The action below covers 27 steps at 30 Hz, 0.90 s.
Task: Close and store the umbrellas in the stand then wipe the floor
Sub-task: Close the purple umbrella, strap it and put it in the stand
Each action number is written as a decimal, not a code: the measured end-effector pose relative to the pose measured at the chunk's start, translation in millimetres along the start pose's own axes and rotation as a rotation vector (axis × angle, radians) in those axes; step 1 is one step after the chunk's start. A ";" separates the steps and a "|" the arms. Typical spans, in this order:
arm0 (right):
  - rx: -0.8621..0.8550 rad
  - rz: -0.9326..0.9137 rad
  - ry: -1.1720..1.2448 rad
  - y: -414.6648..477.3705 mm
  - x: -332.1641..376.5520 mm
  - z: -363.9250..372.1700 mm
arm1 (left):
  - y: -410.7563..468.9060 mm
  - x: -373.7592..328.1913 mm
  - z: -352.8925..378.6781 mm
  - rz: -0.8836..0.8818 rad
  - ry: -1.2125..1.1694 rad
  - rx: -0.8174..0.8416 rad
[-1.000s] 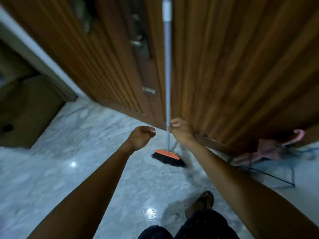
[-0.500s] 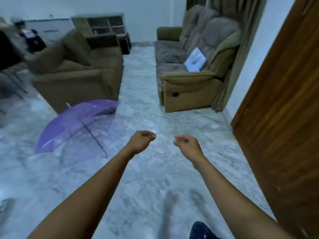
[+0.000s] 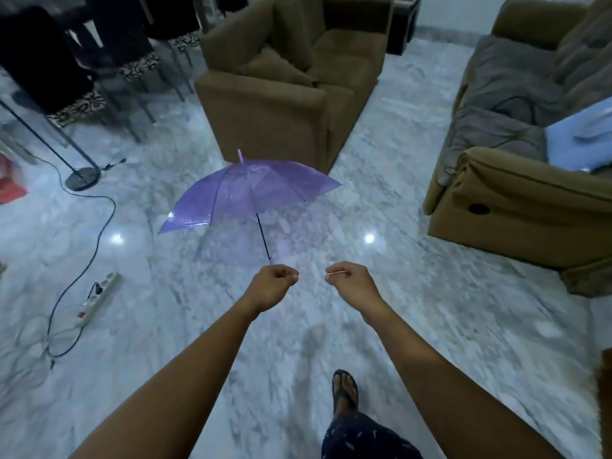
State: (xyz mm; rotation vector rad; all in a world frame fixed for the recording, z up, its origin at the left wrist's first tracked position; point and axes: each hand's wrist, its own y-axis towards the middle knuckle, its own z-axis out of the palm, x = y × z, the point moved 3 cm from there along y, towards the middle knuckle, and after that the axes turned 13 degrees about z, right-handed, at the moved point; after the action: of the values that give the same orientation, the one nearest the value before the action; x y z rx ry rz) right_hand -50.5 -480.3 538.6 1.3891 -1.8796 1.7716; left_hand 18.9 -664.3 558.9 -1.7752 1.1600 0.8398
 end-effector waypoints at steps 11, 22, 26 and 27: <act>0.143 0.022 -0.252 157.7 106.4 71.8 | 128.2 48.7 -70.6 -0.166 -0.050 -0.117; 0.140 0.283 -0.200 361.6 65.9 189.5 | 301.8 239.2 -93.2 -0.241 -0.123 -0.047; 0.135 0.275 -0.238 483.2 22.0 239.4 | 379.1 354.9 -67.9 -0.291 -0.143 -0.088; 0.136 0.249 -0.256 516.1 14.1 252.2 | 400.1 387.2 -60.3 -0.283 -0.148 -0.104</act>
State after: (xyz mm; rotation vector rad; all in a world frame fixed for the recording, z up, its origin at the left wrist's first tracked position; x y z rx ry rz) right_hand -323.4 -790.4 139.2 1.5529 -2.1822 1.9476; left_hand -214.1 -953.4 139.7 -1.8724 0.7600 0.8562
